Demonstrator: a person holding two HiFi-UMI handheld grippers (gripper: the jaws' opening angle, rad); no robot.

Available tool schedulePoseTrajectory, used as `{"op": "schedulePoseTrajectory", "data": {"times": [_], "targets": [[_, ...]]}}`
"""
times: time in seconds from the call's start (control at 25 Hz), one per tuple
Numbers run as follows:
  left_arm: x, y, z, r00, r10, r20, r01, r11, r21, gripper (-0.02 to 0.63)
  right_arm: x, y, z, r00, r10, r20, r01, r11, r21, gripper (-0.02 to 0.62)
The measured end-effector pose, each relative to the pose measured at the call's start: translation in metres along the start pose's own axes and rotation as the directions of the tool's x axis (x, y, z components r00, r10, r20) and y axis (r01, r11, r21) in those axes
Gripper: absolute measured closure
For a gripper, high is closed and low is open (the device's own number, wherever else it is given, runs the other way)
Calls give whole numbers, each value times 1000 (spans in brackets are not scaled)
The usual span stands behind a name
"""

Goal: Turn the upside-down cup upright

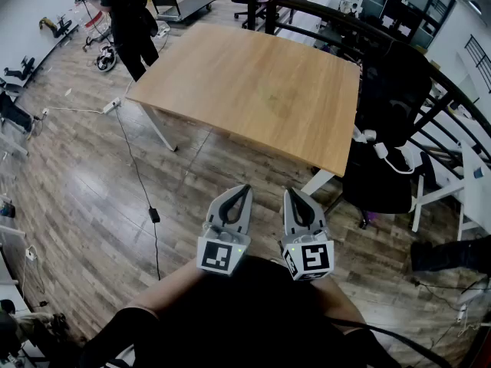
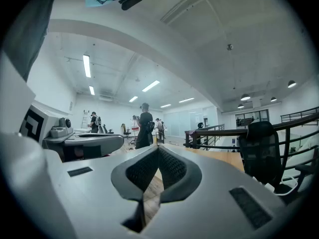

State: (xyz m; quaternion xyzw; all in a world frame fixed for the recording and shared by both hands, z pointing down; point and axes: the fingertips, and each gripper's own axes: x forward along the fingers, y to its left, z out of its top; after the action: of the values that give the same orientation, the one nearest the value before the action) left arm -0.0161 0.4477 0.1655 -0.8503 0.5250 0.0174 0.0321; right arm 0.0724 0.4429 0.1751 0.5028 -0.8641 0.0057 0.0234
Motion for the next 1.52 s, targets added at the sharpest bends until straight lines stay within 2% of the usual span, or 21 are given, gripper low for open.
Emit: {"op": "schedulePoseTrajectory", "data": {"times": [0.36,0.52,0.72,0.92,1.04,1.32,1.52], "targets": [[3,50,-13,1000,-24,-18,24,1000,-7,600,39,23,-5,999,-45,-5,45,999,-4,583],[10,75,-25,998,-41,-46,41,999,-18,600,60,23,-9,995,-95,-7,95,995,2,583],[34,116,-38,997,-48,-60,48,999,-4,600,103,17,-13,994,-109,-21,109,994,-3,583],[94,155,-67,995,-18,-94,17,1000,-17,600,169,-16,-36,992,-108,-61,108,994,0,582],[147,175,-72,995,1,-104,-5,999,-36,600,217,-47,-44,994,-90,-70,91,996,14,583],[274,208,-101,987,16,-160,-22,999,-33,600,326,-127,-64,993,-41,-107,44,999,28,581],[337,228,-123,981,34,-189,-41,999,-33,600,382,-167,-83,990,-15,-138,24,998,62,581]]}}
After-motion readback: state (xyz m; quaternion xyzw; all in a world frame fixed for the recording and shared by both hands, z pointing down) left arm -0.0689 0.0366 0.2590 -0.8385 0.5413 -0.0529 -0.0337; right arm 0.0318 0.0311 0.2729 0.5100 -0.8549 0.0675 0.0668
